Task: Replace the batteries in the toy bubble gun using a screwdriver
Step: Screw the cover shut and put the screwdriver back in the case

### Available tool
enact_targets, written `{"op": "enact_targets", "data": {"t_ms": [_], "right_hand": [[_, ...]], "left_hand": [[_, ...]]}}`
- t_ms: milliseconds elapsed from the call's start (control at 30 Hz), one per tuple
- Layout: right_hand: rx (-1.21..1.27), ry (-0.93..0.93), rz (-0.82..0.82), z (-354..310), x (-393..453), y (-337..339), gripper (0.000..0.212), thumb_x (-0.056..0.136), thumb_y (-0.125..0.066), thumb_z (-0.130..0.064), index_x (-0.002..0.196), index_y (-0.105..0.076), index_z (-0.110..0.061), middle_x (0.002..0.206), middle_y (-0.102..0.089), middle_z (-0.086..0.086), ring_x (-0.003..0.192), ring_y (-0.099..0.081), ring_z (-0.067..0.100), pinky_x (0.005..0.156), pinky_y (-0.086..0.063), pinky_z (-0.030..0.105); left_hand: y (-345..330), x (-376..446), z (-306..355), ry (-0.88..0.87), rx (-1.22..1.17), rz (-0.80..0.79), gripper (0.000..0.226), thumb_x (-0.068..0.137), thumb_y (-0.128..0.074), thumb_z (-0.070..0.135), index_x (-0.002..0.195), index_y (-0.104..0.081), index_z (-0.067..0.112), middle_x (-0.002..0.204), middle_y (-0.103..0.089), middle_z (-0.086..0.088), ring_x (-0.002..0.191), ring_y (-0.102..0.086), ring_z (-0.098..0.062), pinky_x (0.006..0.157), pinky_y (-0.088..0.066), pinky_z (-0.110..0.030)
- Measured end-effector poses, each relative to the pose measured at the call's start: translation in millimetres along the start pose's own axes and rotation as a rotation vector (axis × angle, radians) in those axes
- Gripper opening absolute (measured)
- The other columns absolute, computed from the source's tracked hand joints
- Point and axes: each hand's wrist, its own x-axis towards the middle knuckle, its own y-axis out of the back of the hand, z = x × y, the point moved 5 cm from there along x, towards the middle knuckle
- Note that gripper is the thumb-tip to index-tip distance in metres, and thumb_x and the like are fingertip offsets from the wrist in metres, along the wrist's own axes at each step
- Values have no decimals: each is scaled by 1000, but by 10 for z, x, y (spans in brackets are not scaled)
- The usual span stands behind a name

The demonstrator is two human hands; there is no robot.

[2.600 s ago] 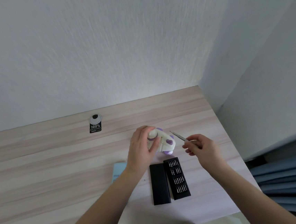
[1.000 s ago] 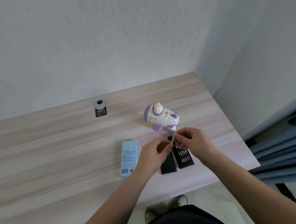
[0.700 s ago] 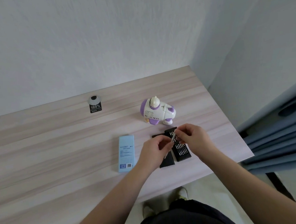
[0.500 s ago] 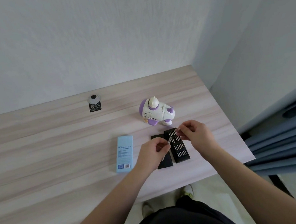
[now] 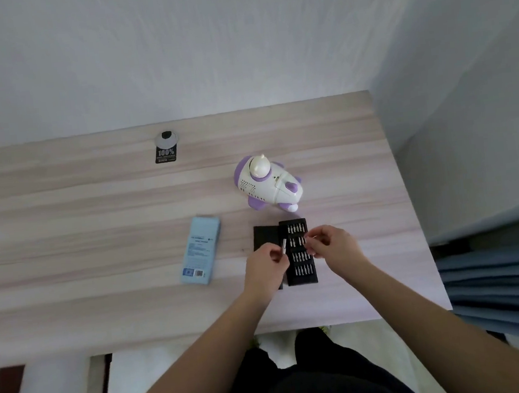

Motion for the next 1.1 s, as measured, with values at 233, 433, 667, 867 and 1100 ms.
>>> {"op": "enact_targets", "data": {"t_ms": [233,433,667,867,1100], "right_hand": [[-192,9,-55,164,212,-11,7,88,-64,-22,94,-66,-25,82,-72,-4,79,-68,13,73,-53,26],[-254,17,-59,222,274,-53,13,88,-64,-20,100,-68,-21,84,-69,-4,80,-64,12,60,-41,12],[-249,2,-39,277,292,-55,14,88,-63,-20,101,-68,-21,85,-66,-6,79,-61,11,59,-40,10],[-250,-2,17,295,267,-62,14,88,-62,-22,100,-68,-21,85,-67,-5,77,-60,10,56,-38,13],[-319,56,100,296,216,-183,18,88,-61,-18,103,-71,-18,96,-72,-1,85,-66,15,78,-52,28]], "left_hand": [[-212,108,9,143,-44,106,7,87,-66,21,89,-61,16,79,-65,5,69,-63,-15,63,-53,-28],[-286,168,8,108,-22,149,14,84,-70,22,87,-59,14,75,-64,2,70,-63,-17,70,-55,-36],[-302,153,-46,110,-31,170,27,83,-71,23,104,-56,15,82,-59,2,74,-59,-17,68,-53,-35],[-268,124,-76,-340,318,224,34,86,-64,22,118,-59,12,110,-58,-6,98,-57,-25,84,-51,-36],[-342,79,-253,-713,776,147,70,83,-53,56,135,-54,9,143,-51,-5,132,-47,-22,103,-43,-39]]}}
